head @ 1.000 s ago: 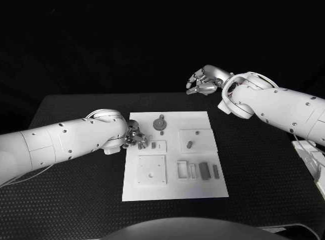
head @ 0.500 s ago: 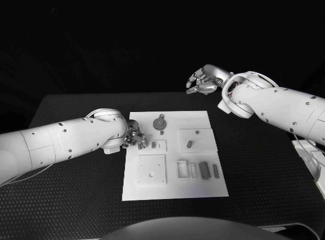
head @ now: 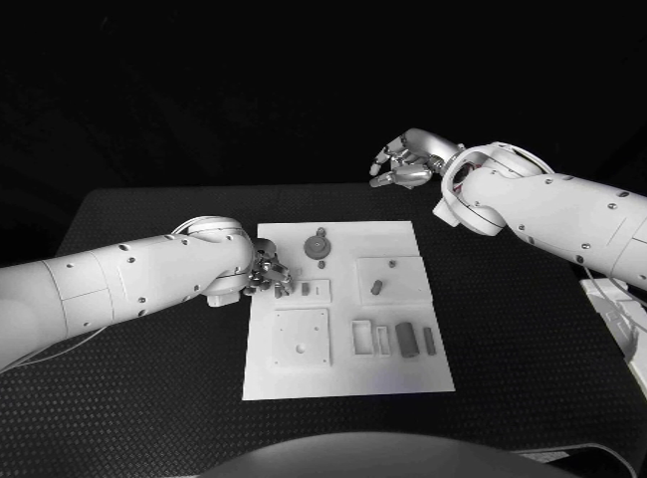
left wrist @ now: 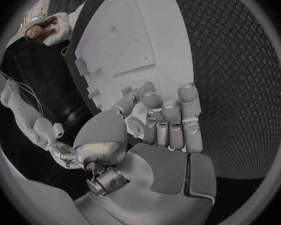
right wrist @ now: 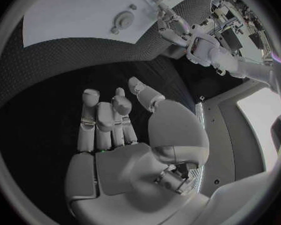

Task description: Assemble the parts on the task board

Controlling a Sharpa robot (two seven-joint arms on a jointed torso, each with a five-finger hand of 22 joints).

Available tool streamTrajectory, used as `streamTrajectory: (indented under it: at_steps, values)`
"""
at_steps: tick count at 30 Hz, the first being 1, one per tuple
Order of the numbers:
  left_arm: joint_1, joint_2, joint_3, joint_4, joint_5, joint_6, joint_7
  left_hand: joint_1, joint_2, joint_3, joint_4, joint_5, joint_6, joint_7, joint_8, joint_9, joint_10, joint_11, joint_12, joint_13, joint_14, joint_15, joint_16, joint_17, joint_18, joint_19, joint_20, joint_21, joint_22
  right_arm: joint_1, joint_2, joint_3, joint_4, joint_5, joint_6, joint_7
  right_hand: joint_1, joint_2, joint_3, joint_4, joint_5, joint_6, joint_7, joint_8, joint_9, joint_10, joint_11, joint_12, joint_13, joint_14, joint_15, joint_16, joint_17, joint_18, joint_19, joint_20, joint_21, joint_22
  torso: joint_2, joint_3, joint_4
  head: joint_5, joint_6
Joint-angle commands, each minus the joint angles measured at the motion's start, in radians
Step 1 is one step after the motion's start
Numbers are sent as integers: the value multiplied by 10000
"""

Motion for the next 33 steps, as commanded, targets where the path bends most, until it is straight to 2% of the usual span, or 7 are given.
streamTrajectory:
  at_steps: [1,3,5,16,24,33]
  values:
    - [-18,26,-8,-19,-27,89,-12,140,121,67,120,-218,9,12,30,18,32,-6,-21,-9,-20,-55,9,-4,257,56,-65,29,135,-5,-8,5,13,-3,103,49,-97,0,9,44,20,21,95,-32,16,-38,-1,-26,16,-49,-47,-13,-11,110,57,-30,-51,170,2,-3,3,-13,-9]
    - [-18,32,-8,-28,-27,93,-7,-2,-33,-8,253,-314,4,12,28,18,31,-7,-22,-8,-21,-56,6,-6,257,52,-68,21,131,-5,-8,5,13,-3,104,49,-97,-1,9,43,20,21,95,-32,17,-38,-1,-26,17,-46,-47,-12,-7,110,57,-30,-51,170,2,0,4,-15,-13]
    - [-18,40,-8,-38,-27,90,-6,-145,-142,-91,376,-605,-2,6,26,19,29,-12,-23,-6,-22,-62,6,-5,265,46,-78,15,130,-5,-6,5,15,-3,103,50,-97,-2,9,43,20,21,95,-33,17,-38,-1,-26,17,-45,-47,-12,-6,110,57,-30,-51,170,-1,4,5,-26,-25]
    - [-18,77,-8,-46,-27,168,-21,-487,-580,-240,684,-935,-8,-10,28,25,25,-31,-15,9,-25,-86,13,5,294,47,-96,7,134,-5,-13,5,23,-3,127,56,-93,-1,11,40,21,22,95,-35,22,-38,-2,-26,17,-49,-47,-13,-11,110,56,-30,-51,170,-1,0,12,-43,-57]
    - [-18,71,-8,-60,-28,259,-43,-449,-641,-234,663,-971,-8,-16,31,29,25,-37,-11,15,-24,-92,19,10,306,47,-103,11,139,-5,-19,5,24,-3,134,54,-93,-4,11,39,20,22,95,-37,25,-38,-2,-27,17,-51,-47,-14,-14,110,55,-30,-52,171,-1,-4,11,-43,-57]
    - [-18,93,-8,-65,-28,73,18,-505,-714,-265,722,-1002,-1,-17,37,33,27,-39,-4,21,-23,-96,24,15,306,54,-97,14,140,-6,-8,5,10,-3,139,59,-95,-1,11,41,20,24,95,-38,30,-37,-2,-27,17,-50,-47,-14,-13,110,55,-29,-52,171,0,-2,6,-44,-63]
